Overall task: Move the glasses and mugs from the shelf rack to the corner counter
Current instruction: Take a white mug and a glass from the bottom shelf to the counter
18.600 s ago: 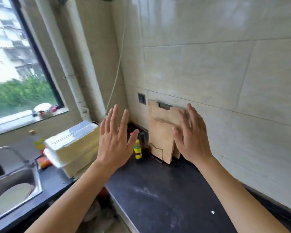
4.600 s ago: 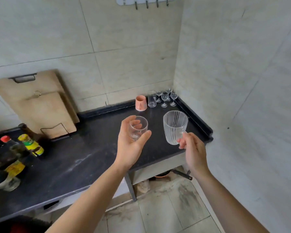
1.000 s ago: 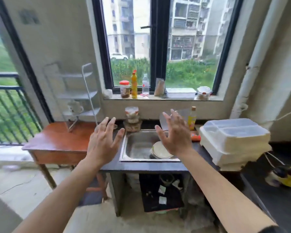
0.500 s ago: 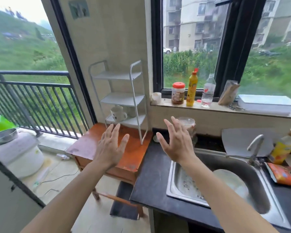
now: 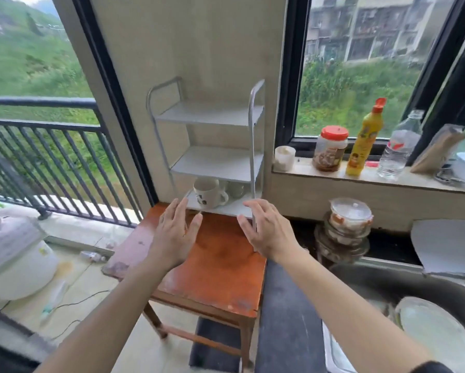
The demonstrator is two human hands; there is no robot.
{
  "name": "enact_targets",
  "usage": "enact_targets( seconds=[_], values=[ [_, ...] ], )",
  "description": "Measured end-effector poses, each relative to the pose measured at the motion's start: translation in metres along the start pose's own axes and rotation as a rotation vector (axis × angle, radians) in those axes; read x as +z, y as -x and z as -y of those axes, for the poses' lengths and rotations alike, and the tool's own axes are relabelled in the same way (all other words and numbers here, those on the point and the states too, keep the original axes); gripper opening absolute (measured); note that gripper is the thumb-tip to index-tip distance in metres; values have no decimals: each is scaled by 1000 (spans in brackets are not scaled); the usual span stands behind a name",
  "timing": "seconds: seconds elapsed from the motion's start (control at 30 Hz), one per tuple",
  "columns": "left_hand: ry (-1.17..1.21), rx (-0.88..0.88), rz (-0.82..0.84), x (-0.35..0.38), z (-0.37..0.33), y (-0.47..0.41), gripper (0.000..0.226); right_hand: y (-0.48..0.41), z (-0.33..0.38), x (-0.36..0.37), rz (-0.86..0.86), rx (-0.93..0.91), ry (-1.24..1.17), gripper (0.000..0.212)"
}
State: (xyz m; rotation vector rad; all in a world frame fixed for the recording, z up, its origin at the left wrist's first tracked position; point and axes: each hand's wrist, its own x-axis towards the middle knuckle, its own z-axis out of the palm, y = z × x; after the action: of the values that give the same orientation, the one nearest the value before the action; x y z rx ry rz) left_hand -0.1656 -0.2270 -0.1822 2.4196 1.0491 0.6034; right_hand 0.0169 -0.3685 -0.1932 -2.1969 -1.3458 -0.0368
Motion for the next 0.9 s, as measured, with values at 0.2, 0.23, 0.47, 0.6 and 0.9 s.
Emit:
enact_targets(
  seconds=[0.2,0.23,0.47,0.6,0.9],
  values=[
    [102,43,198,21,61,-87,64,-46,13,57,-35,249,-11,46],
    [97,67,227,24,69,-98,64,-51,17,67,-38,295,-21,47],
    [107,187,350,56,102,-154,64,-91,18,115,59,528,-192,51],
    [127,178,394,76,115,-169,64,-130,13,129,27,632,-342,51],
    [123,247,389,85,126,-167,72,-189,11,147,66,810,-688,39]
  ],
)
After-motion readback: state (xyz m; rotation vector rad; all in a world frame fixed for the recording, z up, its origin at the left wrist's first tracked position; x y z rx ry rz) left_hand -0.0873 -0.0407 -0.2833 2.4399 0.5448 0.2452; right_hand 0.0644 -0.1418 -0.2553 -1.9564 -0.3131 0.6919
